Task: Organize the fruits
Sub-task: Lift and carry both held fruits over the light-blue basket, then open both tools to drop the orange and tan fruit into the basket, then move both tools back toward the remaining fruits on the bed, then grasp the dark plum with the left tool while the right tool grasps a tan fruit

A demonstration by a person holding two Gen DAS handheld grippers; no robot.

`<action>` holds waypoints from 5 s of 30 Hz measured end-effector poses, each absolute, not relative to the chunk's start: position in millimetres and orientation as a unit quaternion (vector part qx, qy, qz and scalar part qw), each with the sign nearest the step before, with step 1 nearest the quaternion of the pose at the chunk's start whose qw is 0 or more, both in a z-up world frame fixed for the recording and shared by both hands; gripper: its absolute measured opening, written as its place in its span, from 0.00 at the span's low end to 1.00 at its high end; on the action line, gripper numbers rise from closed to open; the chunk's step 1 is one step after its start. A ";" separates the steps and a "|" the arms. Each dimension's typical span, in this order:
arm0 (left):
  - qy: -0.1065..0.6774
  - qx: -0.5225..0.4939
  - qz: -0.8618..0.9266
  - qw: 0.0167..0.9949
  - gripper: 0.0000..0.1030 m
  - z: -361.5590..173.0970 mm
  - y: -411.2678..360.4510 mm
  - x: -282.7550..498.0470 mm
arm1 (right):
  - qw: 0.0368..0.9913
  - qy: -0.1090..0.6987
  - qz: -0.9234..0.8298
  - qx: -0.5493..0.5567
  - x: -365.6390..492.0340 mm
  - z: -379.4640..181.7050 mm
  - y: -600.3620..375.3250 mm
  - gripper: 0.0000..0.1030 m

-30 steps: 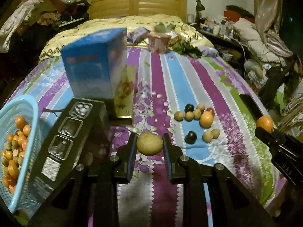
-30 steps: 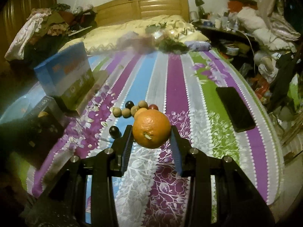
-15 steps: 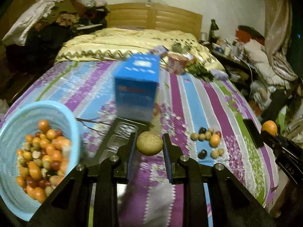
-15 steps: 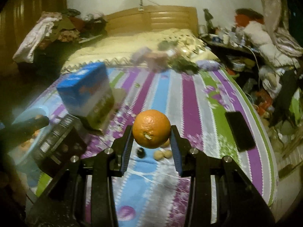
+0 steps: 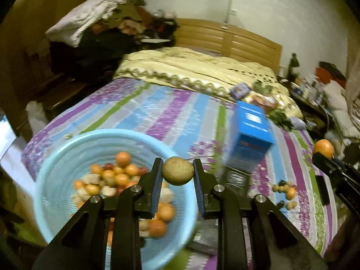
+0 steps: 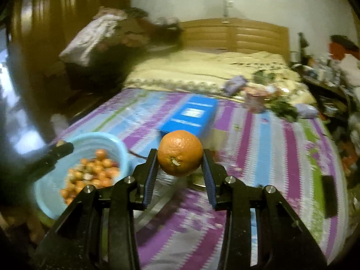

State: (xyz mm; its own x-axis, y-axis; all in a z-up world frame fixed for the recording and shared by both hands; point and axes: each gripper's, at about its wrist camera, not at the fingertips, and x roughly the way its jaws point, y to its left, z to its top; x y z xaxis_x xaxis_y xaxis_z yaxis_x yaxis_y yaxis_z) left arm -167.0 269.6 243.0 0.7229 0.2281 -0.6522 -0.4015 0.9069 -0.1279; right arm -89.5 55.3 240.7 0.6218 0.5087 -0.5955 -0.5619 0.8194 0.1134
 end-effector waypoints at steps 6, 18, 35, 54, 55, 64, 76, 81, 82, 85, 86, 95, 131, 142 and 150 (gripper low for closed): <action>0.333 -0.153 0.213 0.906 0.26 240.3 327.5 -190.8 | 0.865 0.344 0.361 -0.056 -87.6 237.1 121.2 0.38; 0.403 -0.189 0.244 0.862 0.26 195.8 420.9 -207.1 | 0.795 0.443 0.403 -0.100 -89.8 192.8 215.2 0.38; 0.464 -0.235 0.217 0.826 0.26 141.1 459.0 -206.2 | 0.759 0.503 0.397 -0.119 -88.9 155.1 245.3 0.38; 0.471 -0.236 0.212 0.823 0.26 132.3 455.3 -200.0 | 0.756 0.503 0.401 -0.122 -89.8 150.5 247.9 0.38; 0.470 -0.236 0.211 0.824 0.26 132.1 456.4 -200.5 | 0.755 0.503 0.402 -0.123 -90.1 150.4 248.2 0.38; 0.471 -0.238 0.212 0.822 0.40 130.5 457.8 -199.4 | 0.752 0.501 0.410 -0.125 -90.6 152.9 250.3 0.39; 0.474 -0.232 0.213 0.823 0.65 128.4 453.1 -196.0 | 0.772 0.467 0.410 -0.138 -95.5 163.8 246.9 0.69; 0.472 -0.229 0.212 0.824 0.66 130.1 450.6 -195.6 | 0.792 0.435 0.400 -0.155 -99.9 174.5 244.7 0.69; 0.471 -0.230 0.212 0.825 0.66 131.2 450.0 -196.0 | 0.796 0.429 0.398 -0.157 -100.4 177.0 243.6 0.69; 0.466 -0.229 0.212 0.828 0.66 136.3 446.7 -197.5 | 0.810 0.407 0.389 -0.166 -103.0 185.2 238.3 0.69; 0.464 -0.228 0.212 0.829 0.66 138.1 445.5 -198.0 | 0.814 0.400 0.387 -0.169 -104.1 187.7 235.6 0.69; 0.425 -0.212 0.209 0.855 0.68 172.1 421.2 -205.3 | 0.841 0.352 0.375 -0.167 -114.7 215.5 207.3 0.69; 0.389 -0.022 -0.103 0.915 0.91 109.8 41.8 -82.8 | 0.955 0.268 0.103 -0.076 -138.2 193.2 -151.2 0.83; 0.448 -0.064 -0.163 0.877 0.54 29.5 -8.4 -15.8 | 0.927 0.349 0.131 -0.031 -101.1 141.8 -182.7 0.72; 0.458 -0.066 -0.156 0.873 0.33 18.9 -9.8 0.6 | 0.914 0.372 0.163 0.001 -82.8 117.9 -185.4 0.61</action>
State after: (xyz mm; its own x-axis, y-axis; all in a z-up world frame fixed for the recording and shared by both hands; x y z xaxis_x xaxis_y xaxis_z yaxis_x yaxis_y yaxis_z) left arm 0.6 -9.8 18.9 0.5321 -0.3331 -0.7784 0.2114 0.9425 -0.2588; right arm -82.8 -185.4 117.9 0.6706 0.2983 -0.6792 -0.2967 0.9470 0.1230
